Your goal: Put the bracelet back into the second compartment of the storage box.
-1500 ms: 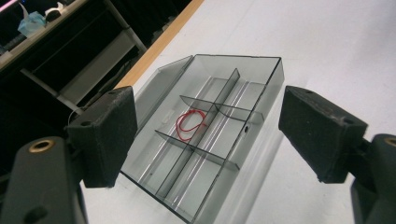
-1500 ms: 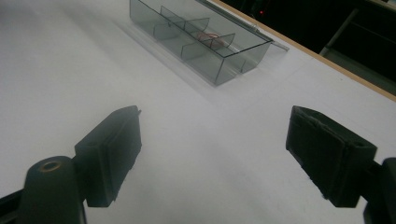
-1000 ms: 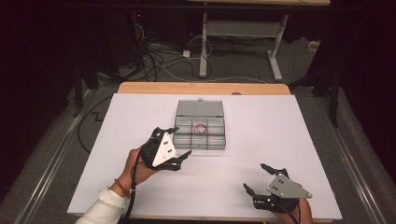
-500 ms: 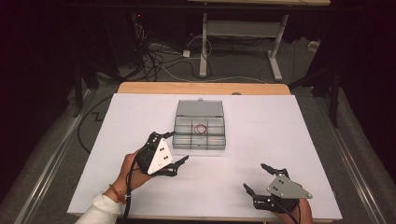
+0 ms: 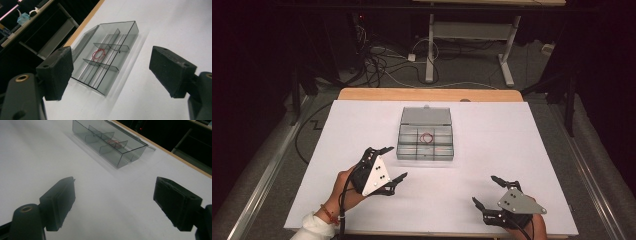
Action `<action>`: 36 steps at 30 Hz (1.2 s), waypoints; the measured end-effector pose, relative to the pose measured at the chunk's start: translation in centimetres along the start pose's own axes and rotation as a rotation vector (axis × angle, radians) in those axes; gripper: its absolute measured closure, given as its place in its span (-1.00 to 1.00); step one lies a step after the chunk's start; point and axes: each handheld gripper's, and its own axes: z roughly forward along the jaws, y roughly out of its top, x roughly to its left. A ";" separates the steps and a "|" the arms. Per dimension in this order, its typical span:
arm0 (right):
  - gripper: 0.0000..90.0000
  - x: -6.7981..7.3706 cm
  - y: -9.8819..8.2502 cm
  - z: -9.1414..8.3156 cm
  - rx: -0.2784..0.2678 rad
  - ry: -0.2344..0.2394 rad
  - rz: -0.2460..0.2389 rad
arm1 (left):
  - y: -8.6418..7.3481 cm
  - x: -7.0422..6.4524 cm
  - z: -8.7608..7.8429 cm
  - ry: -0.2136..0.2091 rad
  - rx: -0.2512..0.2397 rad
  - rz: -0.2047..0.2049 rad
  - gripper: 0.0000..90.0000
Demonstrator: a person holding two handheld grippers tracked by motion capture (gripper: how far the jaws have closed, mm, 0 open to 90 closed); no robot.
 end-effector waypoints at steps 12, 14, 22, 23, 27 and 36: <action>-0.59 0.1 -0.1 0.0 0.003 0.001 -0.005 | -2.0 -1.1 -0.4 0.013 0.027 0.013 -0.58; -0.59 0.1 -0.1 0.0 0.003 0.002 -0.004 | -2.4 -1.2 -0.5 0.010 0.026 0.007 -0.58; -0.59 0.1 -0.1 0.1 0.007 0.006 -0.008 | -4.1 -1.6 -1.1 0.020 0.031 -0.010 -0.58; -0.59 0.1 -0.1 0.1 0.008 0.006 -0.008 | -4.3 -1.5 -1.2 0.019 0.028 -0.020 -0.58; -0.59 0.2 -0.1 0.2 0.008 0.007 -0.007 | -5.1 -1.6 -1.4 0.030 0.035 -0.035 -0.58; -0.59 0.2 -0.1 0.2 0.008 0.010 -0.006 | -6.8 -1.8 -2.1 0.027 0.077 -0.063 -0.58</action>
